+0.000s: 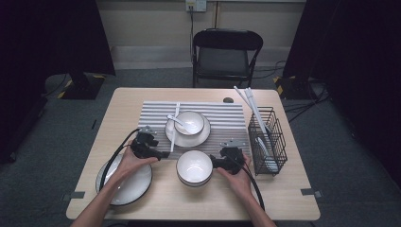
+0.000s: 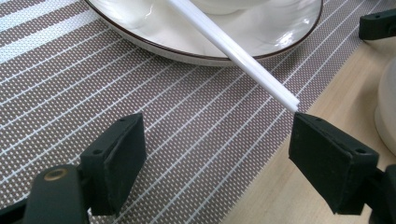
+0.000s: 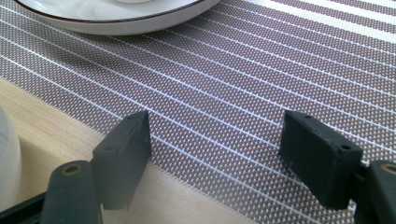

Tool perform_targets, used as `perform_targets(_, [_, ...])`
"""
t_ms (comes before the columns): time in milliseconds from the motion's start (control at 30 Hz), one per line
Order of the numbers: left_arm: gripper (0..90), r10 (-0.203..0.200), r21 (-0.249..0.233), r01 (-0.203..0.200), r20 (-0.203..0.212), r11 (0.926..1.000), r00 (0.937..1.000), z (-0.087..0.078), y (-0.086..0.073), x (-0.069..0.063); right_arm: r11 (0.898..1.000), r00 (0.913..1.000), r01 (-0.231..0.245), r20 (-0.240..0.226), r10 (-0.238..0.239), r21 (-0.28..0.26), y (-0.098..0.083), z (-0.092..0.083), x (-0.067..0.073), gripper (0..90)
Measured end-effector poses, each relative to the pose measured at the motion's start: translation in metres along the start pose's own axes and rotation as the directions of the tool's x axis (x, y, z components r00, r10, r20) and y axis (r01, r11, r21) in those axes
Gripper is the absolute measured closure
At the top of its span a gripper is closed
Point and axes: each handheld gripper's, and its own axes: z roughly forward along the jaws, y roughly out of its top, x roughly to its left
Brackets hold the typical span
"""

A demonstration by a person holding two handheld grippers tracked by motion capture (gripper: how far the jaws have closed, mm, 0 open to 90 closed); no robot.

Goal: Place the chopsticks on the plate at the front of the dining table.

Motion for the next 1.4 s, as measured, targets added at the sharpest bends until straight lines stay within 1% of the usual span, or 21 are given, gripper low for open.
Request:
perform_targets(33, [18.6, -0.003, -0.007, 0.003, 0.005, 1.0, 1.0, 0.001, 0.0, 0.0, 1.0, 1.0, 0.0, 0.0, 0.0, 0.0, 0.0, 0.0, 0.0, 23.9])
perform_targets(133, [18.9, -0.002, -0.007, 0.002, 0.001, 1.0, 1.0, 0.001, 0.0, 0.0, 1.0, 1.0, 0.0, 0.0, 0.0, 0.0, 0.0, 0.0, 0.0, 23.9])
perform_targets(300, [19.6, -0.003, 0.001, 0.003, 0.0, 1.0, 1.0, 0.001, 0.0, 0.0, 1.0, 1.0, -0.001, 0.0, 0.001, 0.0, 0.0, 0.0, 0.0, 23.9])
perform_targets(367, [19.5, -0.001, 0.001, 0.001, 0.006, 1.0, 1.0, 0.001, 0.0, -0.001, 1.0, 1.0, -0.001, 0.0, 0.001, 0.0, 0.0, 0.0, 0.0, 23.9])
perform_targets(400, [19.0, 0.011, 0.01, -0.012, 0.017, 0.9999, 0.9998, 0.001, 0.0, -0.001, 1.0, 1.0, -0.001, 0.0, 0.001, 0.0, 0.0, 0.0, 0.0, 23.9])
perform_targets(567, [19.0, 0.011, 0.009, -0.011, 0.011, 0.9999, 0.9999, 0.002, 0.001, -0.002, 1.0, 1.0, -0.001, 0.0, 0.001, 0.0, 0.0, 0.0, 0.0, 23.9])
perform_targets(633, [19.2, 0.007, 0.002, -0.007, 0.009, 1.0, 0.9999, 0.003, 0.001, -0.002, 1.0, 1.0, -0.001, 0.0, 0.001, 0.0, 0.0, 0.0, 0.0, 24.0])
perform_targets(667, [19.2, 0.007, 0.015, -0.007, 0.009, 0.9999, 0.9999, 0.004, 0.001, -0.001, 1.0, 1.0, -0.002, 0.0, 0.002, -0.001, 0.0, 0.0, 0.0, 24.0])
perform_targets(800, [19.4, 0.003, 0.006, -0.003, 0.01, 1.0, 0.9999, 0.005, 0.002, -0.003, 1.0, 1.0, -0.001, 0.0, 0.001, 0.0, 0.0, 0.0, 0.0, 23.9])
perform_targets(900, [19.4, 0.009, 0.009, -0.009, 0.006, 0.9999, 0.9999, 0.005, 0.002, -0.002, 1.0, 1.0, -0.001, 0.0, 0.001, 0.0, 0.0, 0.0, 0.0, 24.0])
perform_targets(933, [19.5, 0.002, 0.015, -0.002, 0.002, 0.9999, 1.0, 0.005, 0.001, -0.002, 1.0, 1.0, -0.001, 0.0, 0.001, 0.0, 0.0, 0.0, 0.0, 24.0])
perform_targets(1033, [19.2, 0.003, 0.015, -0.003, 0.009, 0.9999, 1.0, 0.004, 0.001, -0.002, 1.0, 1.0, -0.001, 0.001, 0.001, 0.0, 0.0, 0.0, 0.0, 24.0])
perform_targets(1067, [19.2, 0.006, 0.007, -0.006, 0.009, 1.0, 0.9999, 0.003, 0.001, -0.002, 1.0, 1.0, -0.001, 0.0, 0.001, 0.0, 0.0, 0.0, 0.0, 23.9])
perform_targets(1133, [18.6, -0.002, 0.007, 0.002, 0.008, 1.0, 1.0, 0.002, 0.001, -0.002, 1.0, 1.0, -0.001, 0.0, 0.001, 0.0, 0.0, 0.0, 0.0, 24.0])
perform_targets(1167, [18.6, 0.002, 0.003, -0.002, 0.012, 1.0, 0.9999, 0.002, 0.001, -0.002, 1.0, 1.0, -0.001, 0.0, 0.001, 0.0, 0.0, 0.0, 0.0, 24.0])
perform_targets(1233, [18.5, -0.002, -0.003, 0.002, 0.004, 1.0, 1.0, -0.001, 0.001, -0.002, 1.0, 1.0, -0.001, 0.0, 0.001, 0.0, 0.0, 0.0, 0.0, 23.9])
perform_targets(1267, [18.6, -0.003, -0.012, 0.003, 0.008, 0.9999, 1.0, -0.003, 0.001, -0.001, 1.0, 1.0, -0.001, 0.0, 0.001, 0.0, 0.0, 0.0, 0.0, 23.9])
perform_targets(1300, [18.5, -0.003, -0.009, 0.003, 0.01, 1.0, 0.9999, -0.004, 0.001, -0.001, 1.0, 1.0, -0.001, 0.001, 0.001, 0.0, 0.0, 0.0, 0.0, 23.9])
perform_targets(1333, [18.4, -0.008, -0.023, 0.008, 0.01, 0.9997, 0.9999, -0.005, 0.001, -0.001, 1.0, 1.0, -0.001, 0.0, 0.001, 0.0, 0.0, 0.0, 0.0, 23.9])
perform_targets(1367, [18.4, -0.008, -0.023, 0.008, 0.01, 0.9997, 0.9999, -0.005, 0.001, -0.001, 1.0, 1.0, -0.001, 0.0, 0.001, 0.0, 0.0, 0.0, 0.0, 23.9])
perform_targets(1400, [18.4, -0.009, -0.028, 0.009, 0.019, 0.9996, 0.9998, -0.007, 0.002, -0.001, 1.0, 1.0, -0.001, 0.0, 0.001, 0.0, 0.0, 0.0, 0.0, 23.9])
